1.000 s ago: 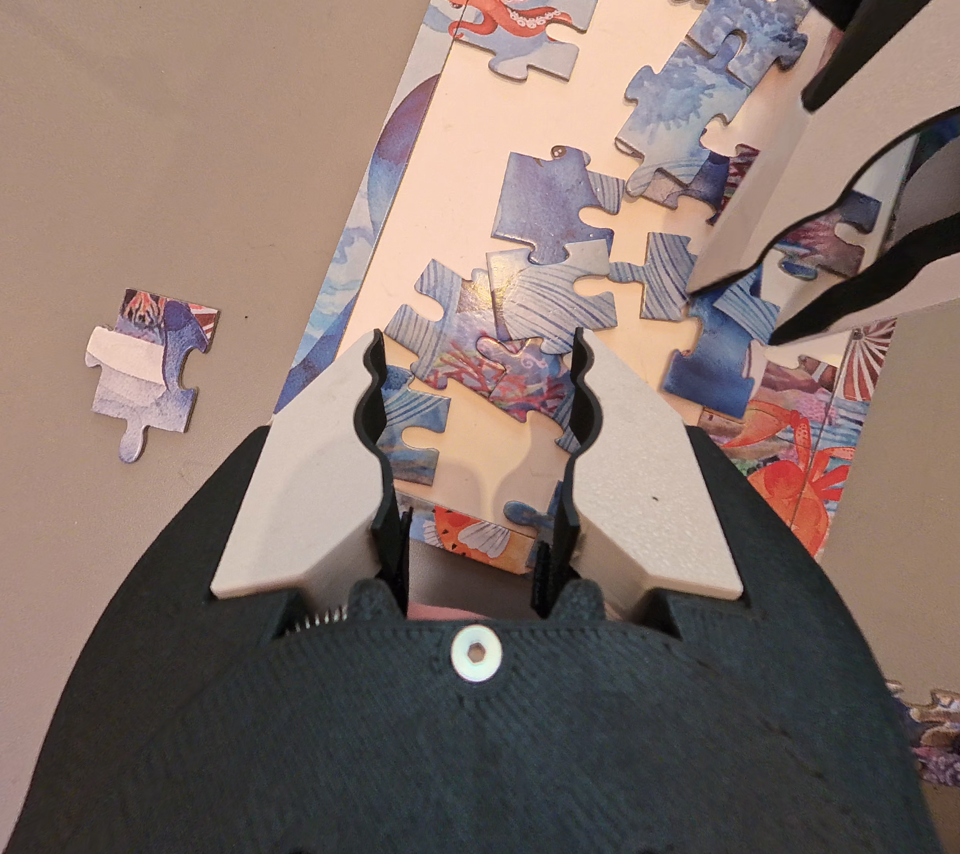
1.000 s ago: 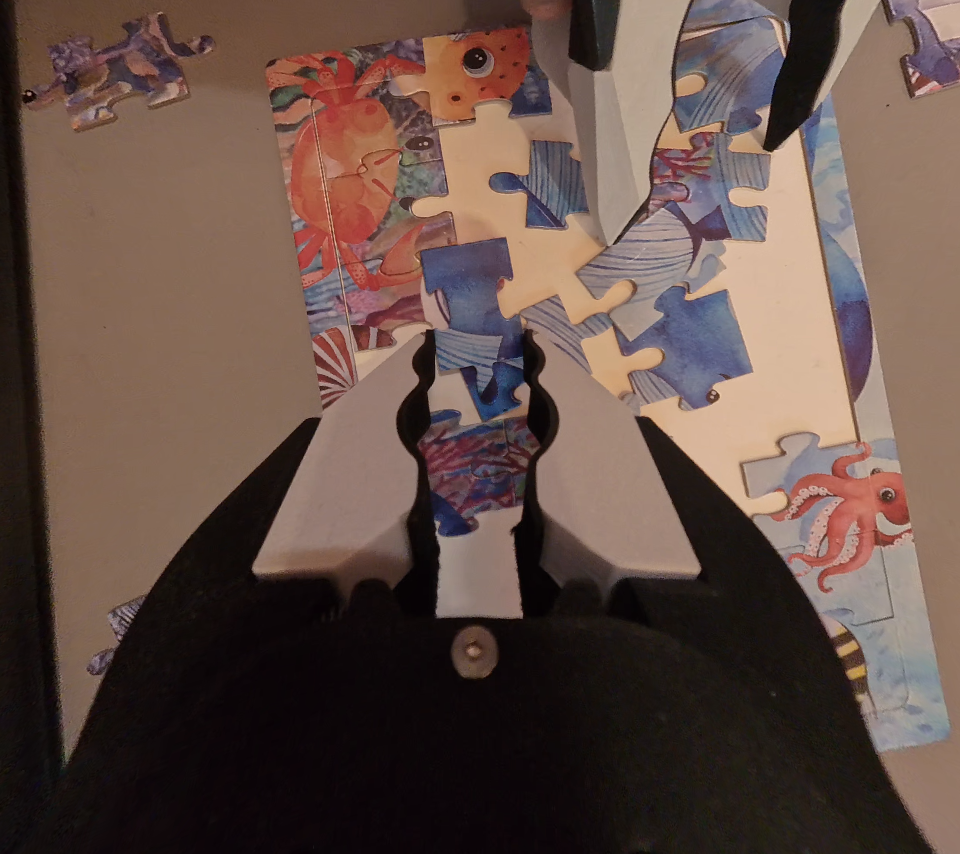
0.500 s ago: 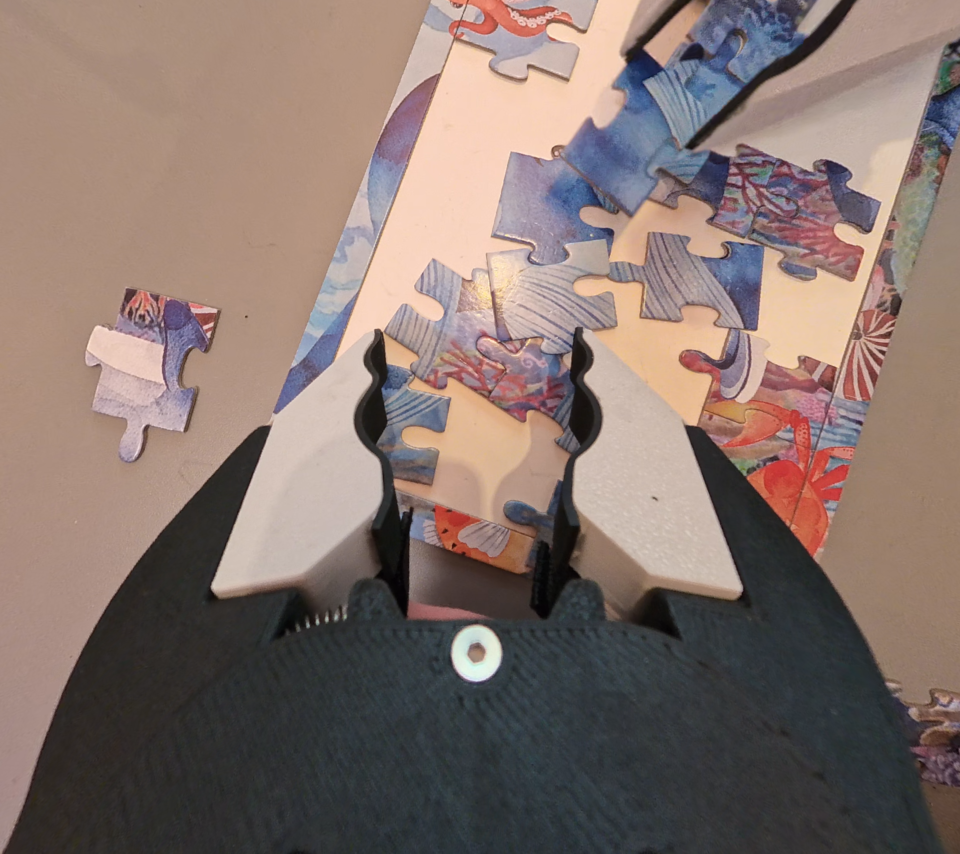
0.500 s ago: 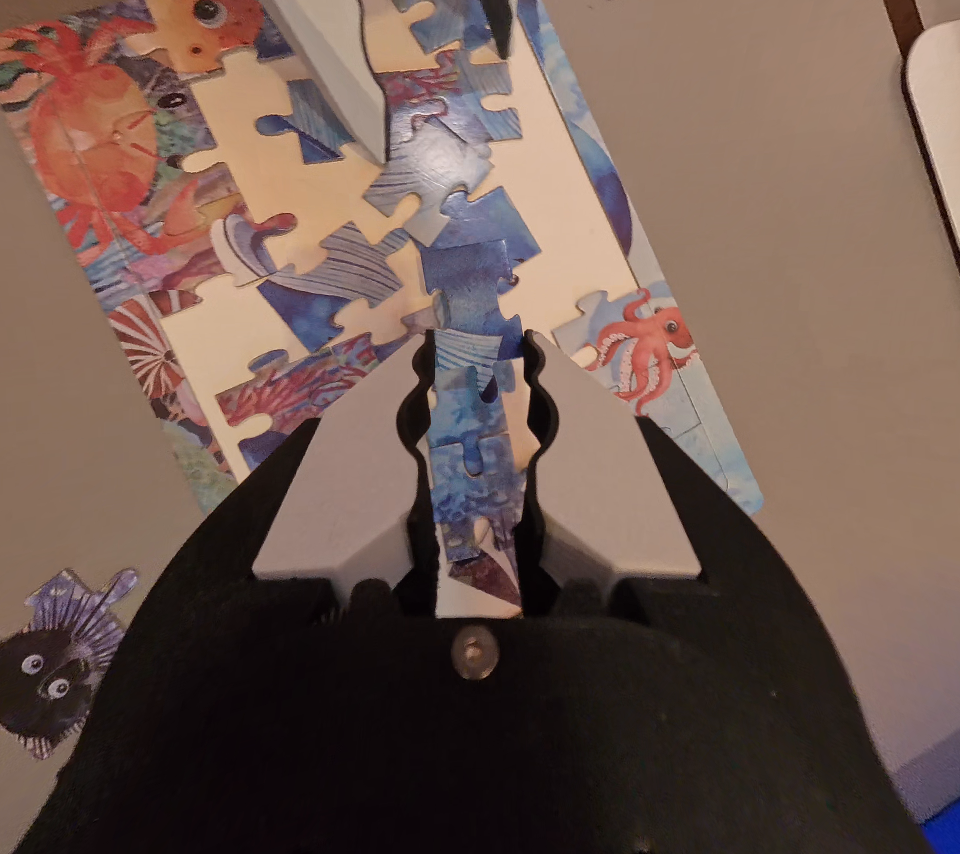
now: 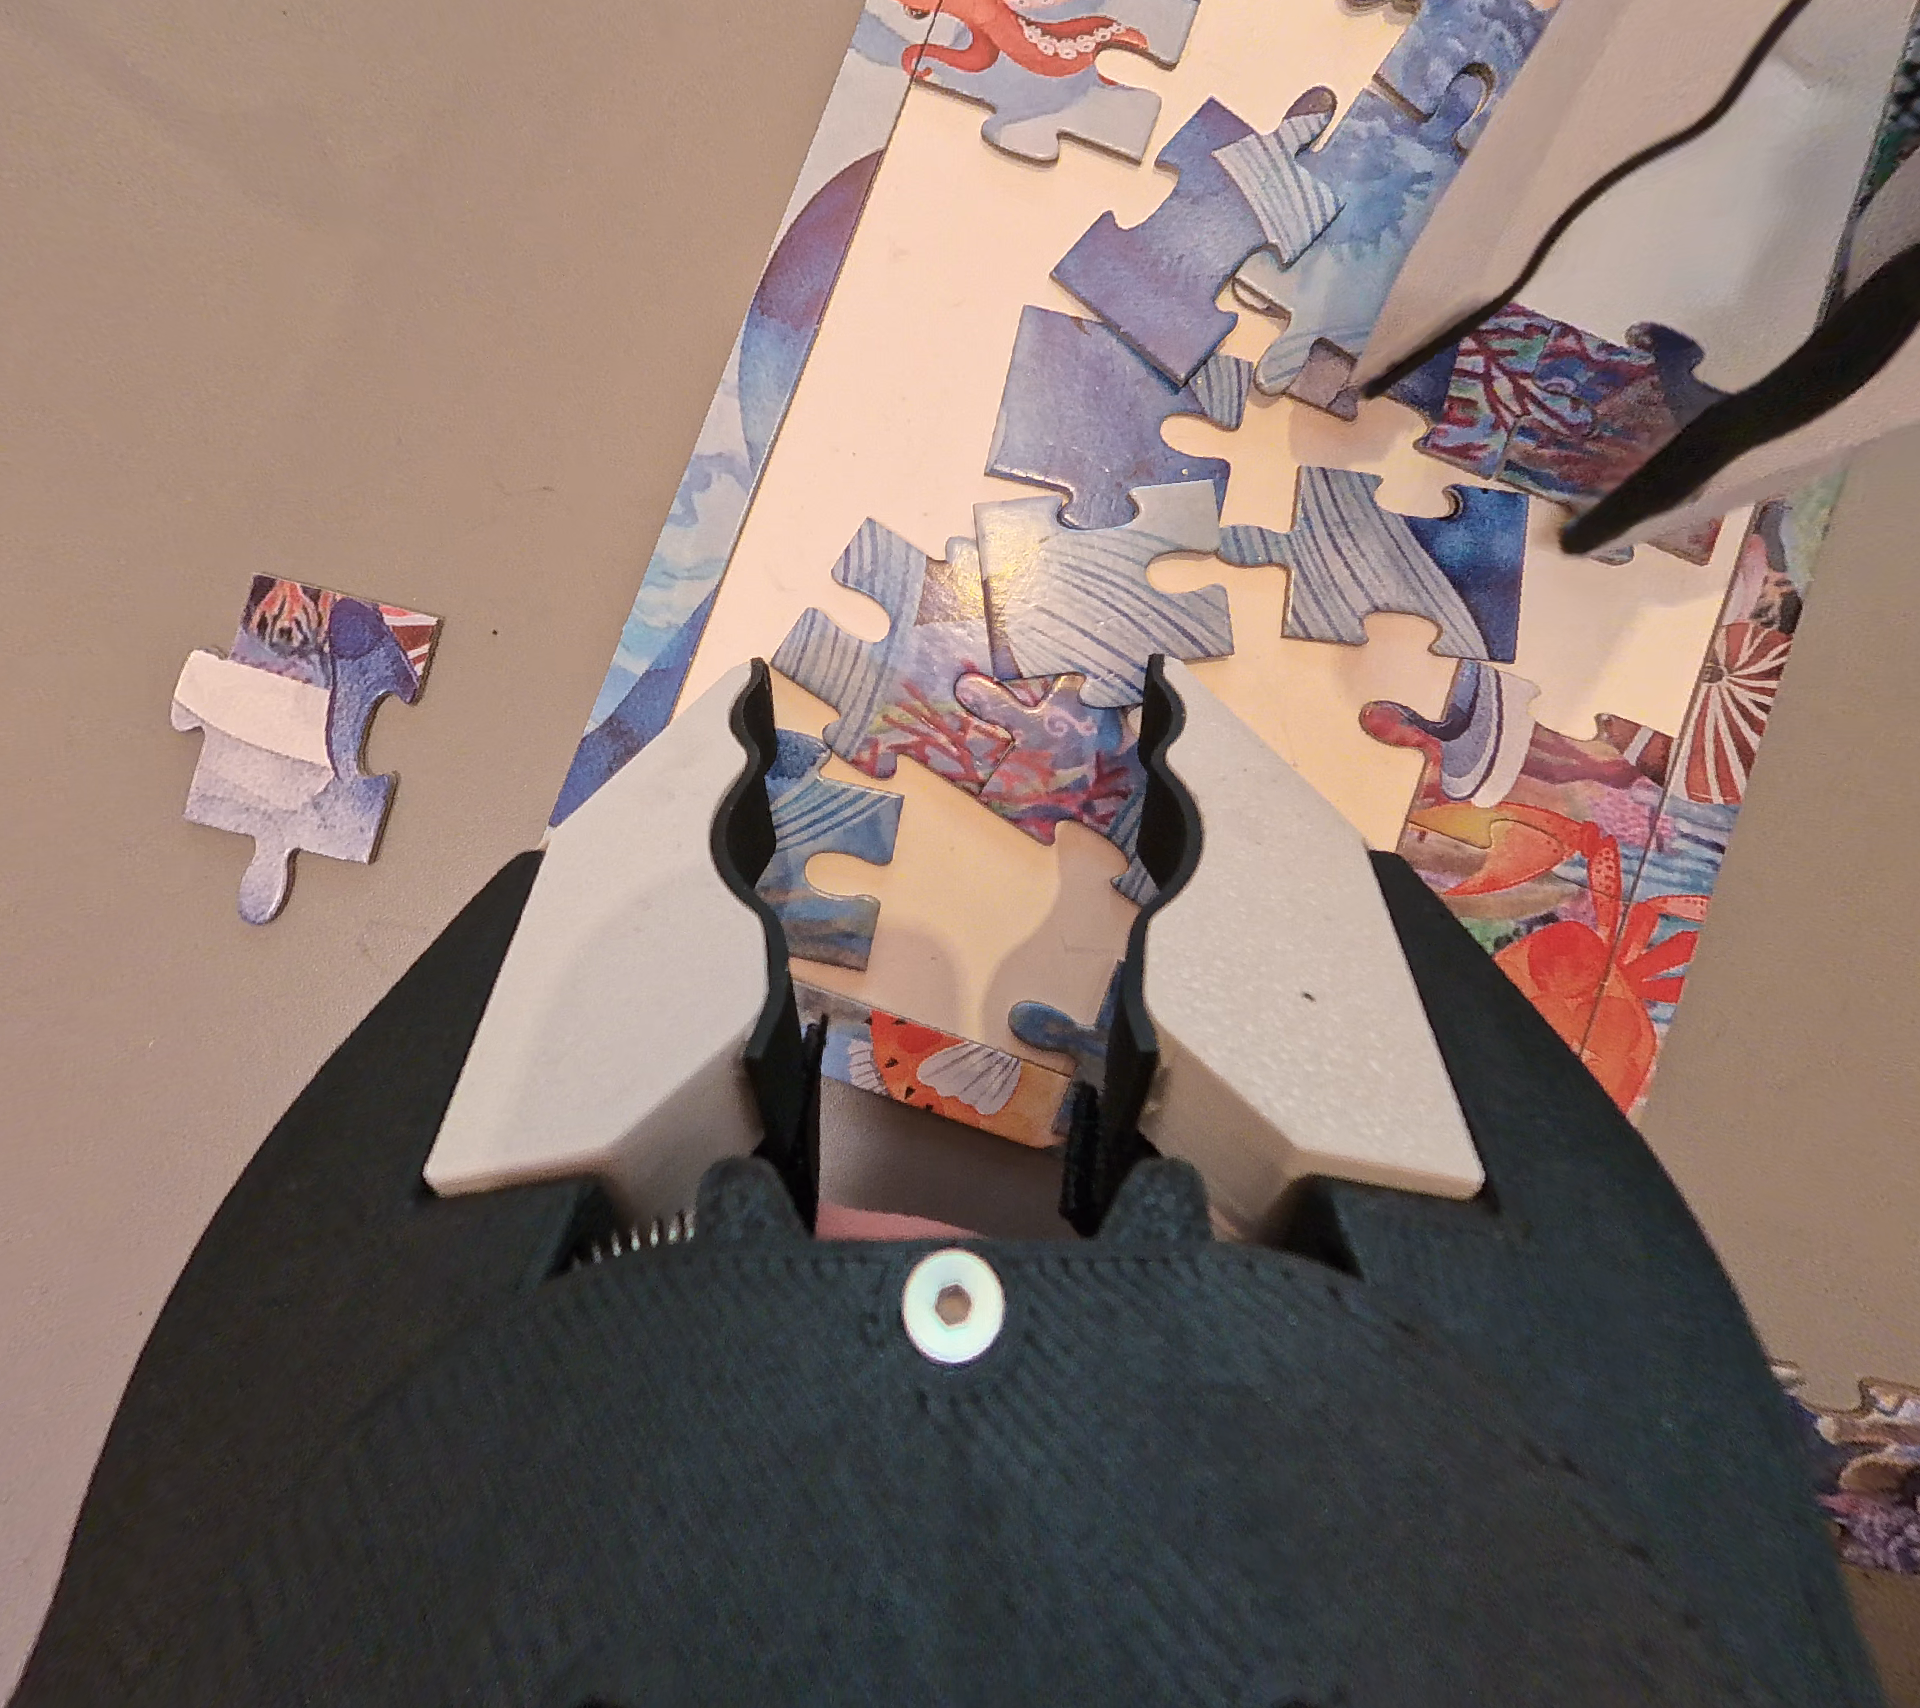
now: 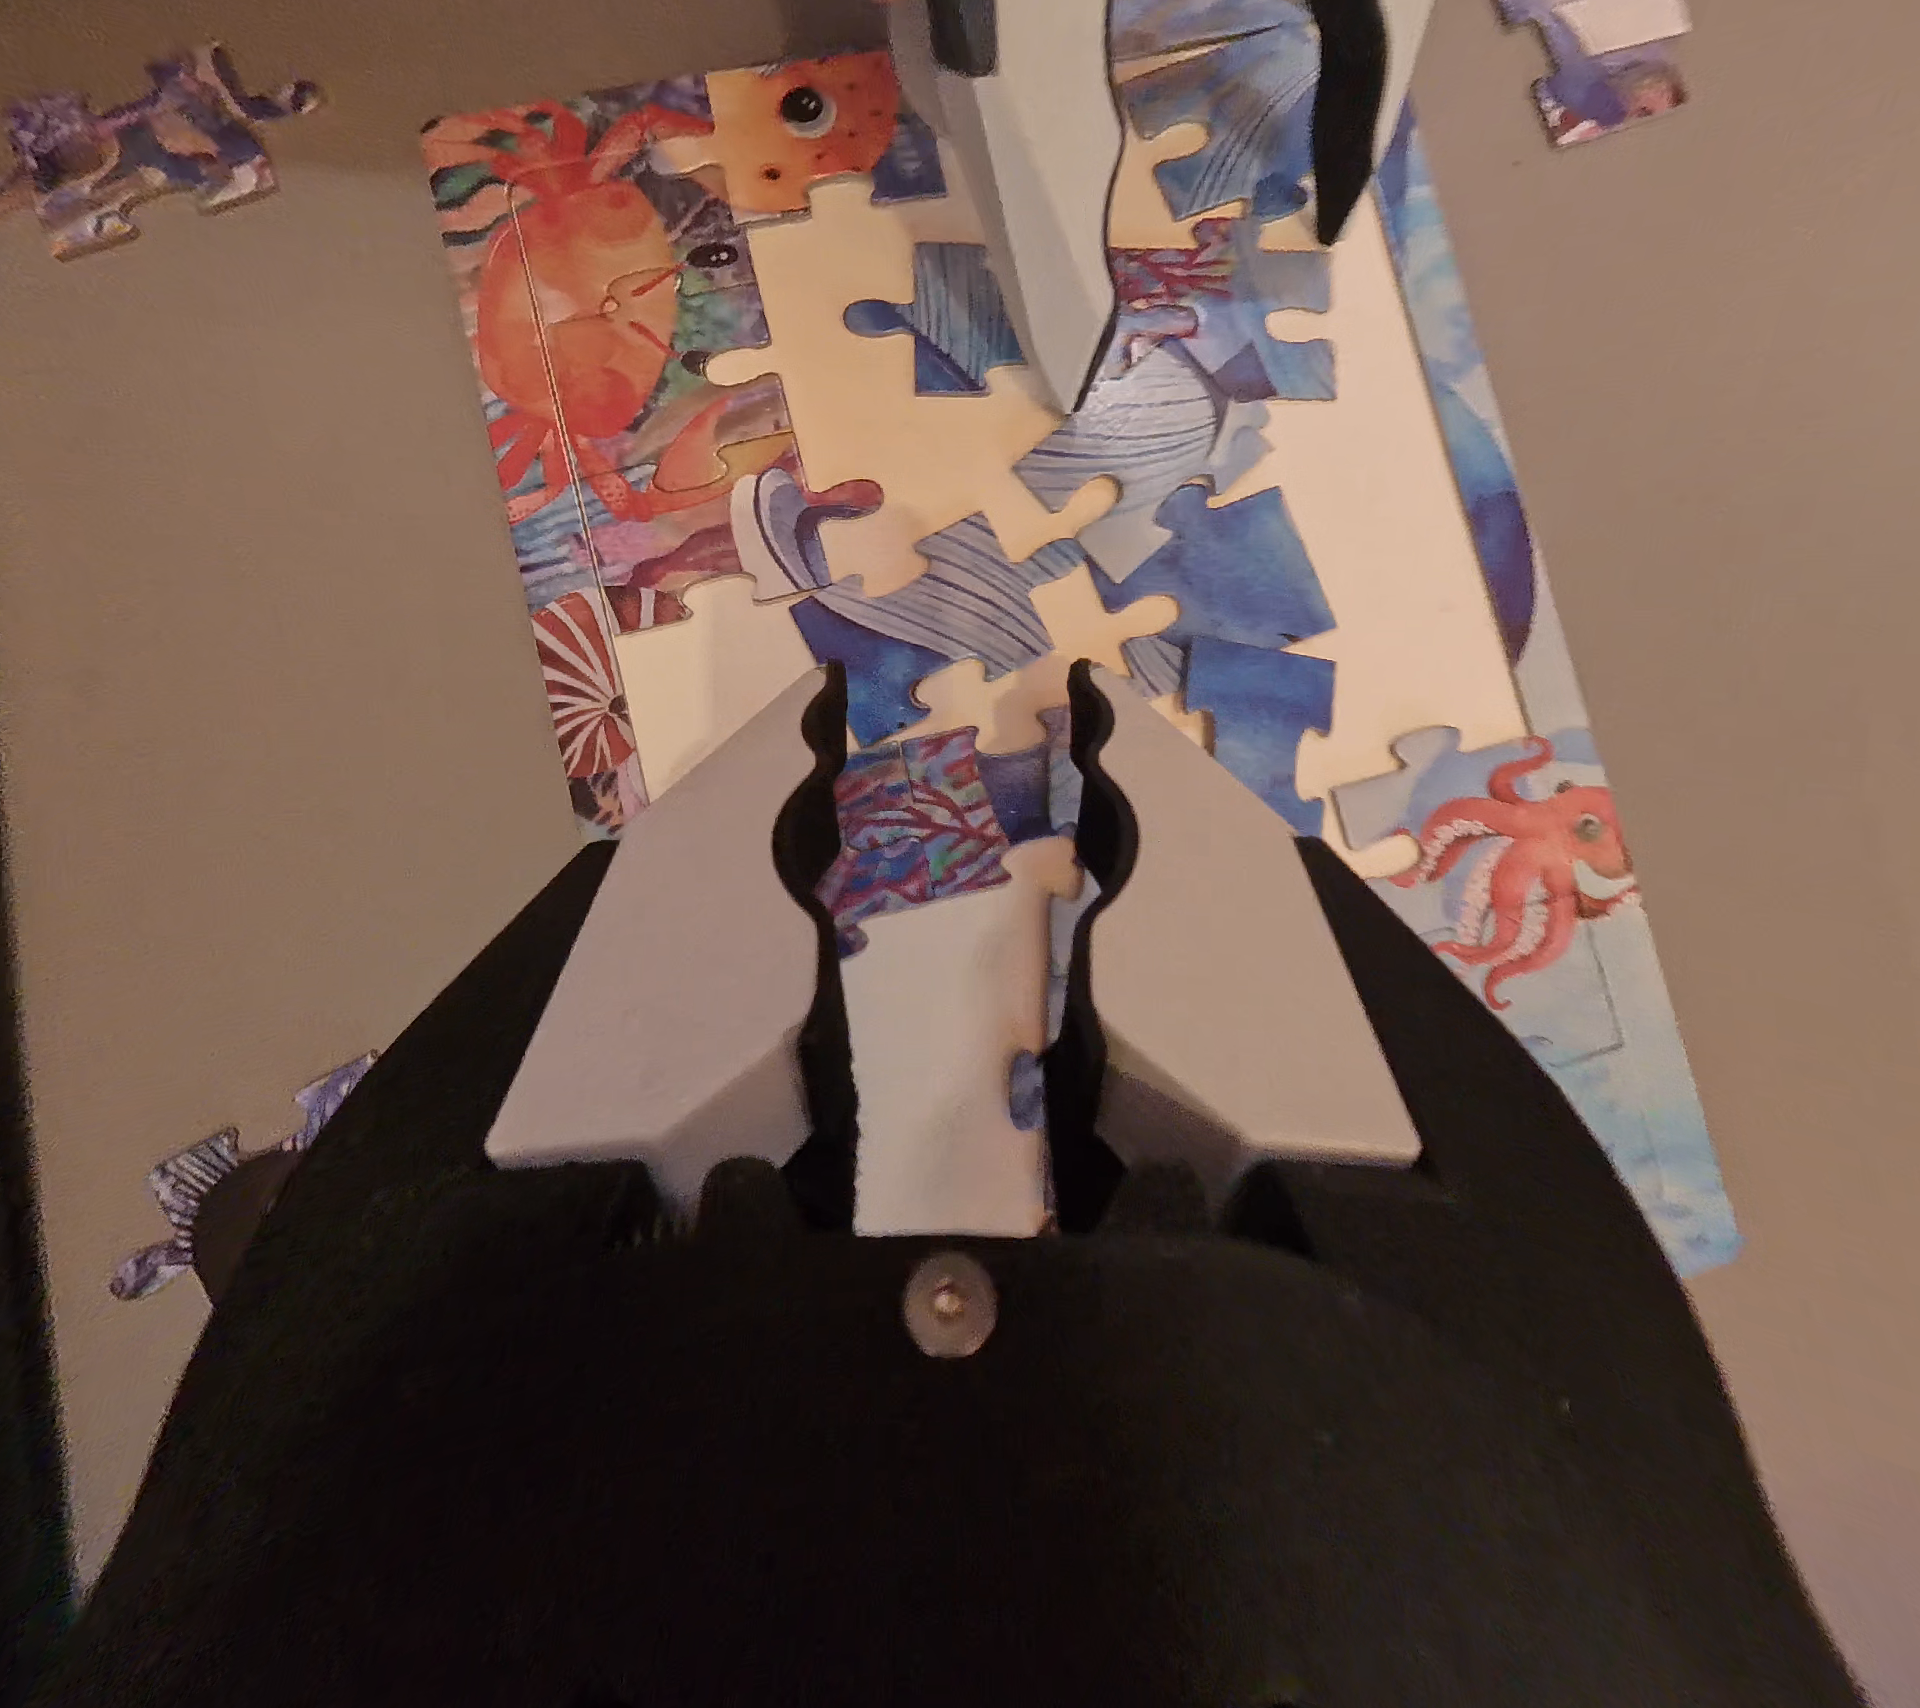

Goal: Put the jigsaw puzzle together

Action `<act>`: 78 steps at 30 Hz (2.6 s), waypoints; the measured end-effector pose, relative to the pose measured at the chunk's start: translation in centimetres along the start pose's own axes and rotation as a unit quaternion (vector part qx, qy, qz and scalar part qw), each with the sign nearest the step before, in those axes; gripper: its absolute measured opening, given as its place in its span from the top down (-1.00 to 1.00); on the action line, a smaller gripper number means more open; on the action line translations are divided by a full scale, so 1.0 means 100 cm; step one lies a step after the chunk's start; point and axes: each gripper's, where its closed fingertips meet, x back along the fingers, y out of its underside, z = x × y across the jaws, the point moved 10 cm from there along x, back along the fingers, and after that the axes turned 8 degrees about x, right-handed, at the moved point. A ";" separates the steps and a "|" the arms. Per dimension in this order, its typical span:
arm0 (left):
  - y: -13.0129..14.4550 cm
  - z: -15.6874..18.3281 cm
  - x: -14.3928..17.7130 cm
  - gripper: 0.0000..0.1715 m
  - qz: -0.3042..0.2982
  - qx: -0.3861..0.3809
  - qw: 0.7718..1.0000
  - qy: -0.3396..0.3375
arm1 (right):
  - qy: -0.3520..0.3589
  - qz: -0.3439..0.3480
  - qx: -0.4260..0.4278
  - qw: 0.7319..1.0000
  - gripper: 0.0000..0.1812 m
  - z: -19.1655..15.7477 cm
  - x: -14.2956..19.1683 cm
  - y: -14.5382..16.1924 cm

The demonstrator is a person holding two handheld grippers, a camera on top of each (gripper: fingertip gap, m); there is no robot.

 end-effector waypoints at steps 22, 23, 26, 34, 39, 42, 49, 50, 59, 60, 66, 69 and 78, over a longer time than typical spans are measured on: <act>0.000 -0.001 -0.001 0.20 0.002 0.001 1.000 0.001 | -0.018 0.015 -0.017 1.000 0.79 0.004 -0.011 -0.005; 0.000 -0.001 -0.001 0.20 0.002 0.001 1.000 0.001 | -0.016 0.012 -0.019 1.000 0.71 0.005 -0.011 -0.006; 0.000 -0.001 -0.001 0.20 0.002 0.001 1.000 0.001 | -0.013 -0.009 -0.035 0.999 0.39 0.006 -0.019 -0.008; -0.001 -0.001 -0.001 0.20 0.002 0.001 1.000 0.000 | 0.003 -0.012 -0.062 0.998 0.48 0.009 -0.030 -0.016; 0.000 -0.001 -0.001 0.20 0.002 0.000 1.000 0.000 | 0.017 -0.015 -0.059 0.998 0.51 0.010 -0.030 -0.016; 0.000 -0.001 -0.002 0.20 0.002 0.000 1.000 0.000 | 0.033 -0.017 -0.059 0.998 0.69 0.012 -0.027 -0.013; 0.000 -0.001 -0.002 0.18 0.002 0.000 1.000 -0.002 | 0.060 -0.012 -0.061 0.996 0.65 0.015 -0.019 -0.010; 0.000 -0.001 -0.002 0.18 0.003 0.001 1.000 -0.001 | 0.055 -0.006 -0.060 0.997 0.61 0.014 -0.015 -0.010; 0.000 0.000 -0.002 0.19 0.003 0.002 1.000 -0.001 | -0.041 -0.066 -0.045 0.996 0.64 -0.002 0.018 0.018; 0.000 0.000 -0.001 0.19 0.003 0.002 1.000 -0.001 | -0.045 -0.076 -0.043 0.995 0.64 -0.004 0.018 0.021; 0.000 0.000 -0.002 0.19 0.003 0.002 1.000 -0.002 | -0.060 -0.104 -0.041 0.992 0.64 -0.008 0.016 0.026; 0.000 0.000 -0.002 0.19 0.003 0.001 1.000 -0.002 | -0.062 -0.098 -0.039 0.992 0.65 -0.009 0.015 0.025; 0.000 0.002 -0.002 0.18 0.001 -0.001 1.000 -0.004 | -0.068 -0.081 -0.023 0.994 0.67 -0.013 0.007 0.016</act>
